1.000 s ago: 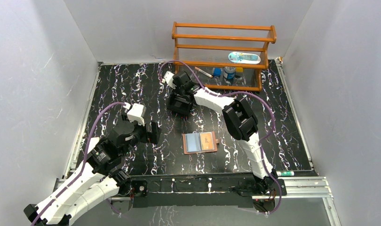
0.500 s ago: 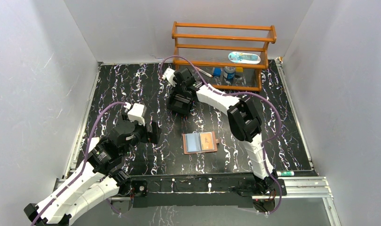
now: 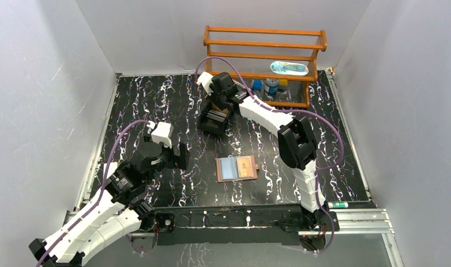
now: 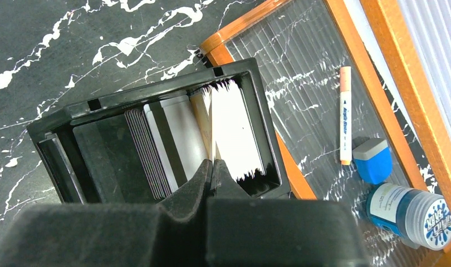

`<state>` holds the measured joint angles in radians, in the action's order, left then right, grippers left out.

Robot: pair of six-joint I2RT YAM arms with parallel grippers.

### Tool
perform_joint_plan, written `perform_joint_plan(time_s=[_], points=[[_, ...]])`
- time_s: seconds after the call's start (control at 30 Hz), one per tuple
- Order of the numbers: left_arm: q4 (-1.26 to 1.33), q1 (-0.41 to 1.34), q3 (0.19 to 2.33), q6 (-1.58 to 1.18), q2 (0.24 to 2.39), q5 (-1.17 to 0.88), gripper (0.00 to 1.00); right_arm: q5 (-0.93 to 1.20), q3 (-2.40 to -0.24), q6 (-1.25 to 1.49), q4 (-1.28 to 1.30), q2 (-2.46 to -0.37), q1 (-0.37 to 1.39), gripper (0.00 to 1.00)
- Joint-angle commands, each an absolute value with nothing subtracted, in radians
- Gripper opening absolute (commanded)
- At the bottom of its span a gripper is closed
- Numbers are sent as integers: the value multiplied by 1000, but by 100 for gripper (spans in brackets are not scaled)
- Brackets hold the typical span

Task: Put the credit cards into the card holder
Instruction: Pick up the credit card from the storage box.

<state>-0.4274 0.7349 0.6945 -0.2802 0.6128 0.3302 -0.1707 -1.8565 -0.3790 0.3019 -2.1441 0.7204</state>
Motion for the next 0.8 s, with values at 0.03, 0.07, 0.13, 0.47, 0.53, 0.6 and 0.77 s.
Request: perform_joint_plan(time_s=[0.03, 0.07, 0.13, 0.47, 0.53, 0.6, 0.77], points=[[-426, 733, 684, -274, 601, 329, 99, -114, -1917, -349, 315, -2155, 705, 1], [-426, 733, 684, -273, 601, 328, 99, -103, -1921, -349, 324, -2162, 700, 0], [-426, 732, 685, -273, 603, 327, 99, -86, -1934, -351, 343, -2176, 691, 0], [-425, 732, 684, -270, 603, 328, 99, -62, -2035, -371, 425, -2259, 676, 1], [-424, 732, 684, -270, 605, 328, 99, -71, -2042, -374, 425, -2267, 676, 5], [-425, 733, 684, -271, 607, 328, 99, -73, -2048, -376, 424, -2267, 675, 6], [-422, 732, 684, -269, 613, 326, 99, -79, -2055, -380, 415, -2260, 670, 3]])
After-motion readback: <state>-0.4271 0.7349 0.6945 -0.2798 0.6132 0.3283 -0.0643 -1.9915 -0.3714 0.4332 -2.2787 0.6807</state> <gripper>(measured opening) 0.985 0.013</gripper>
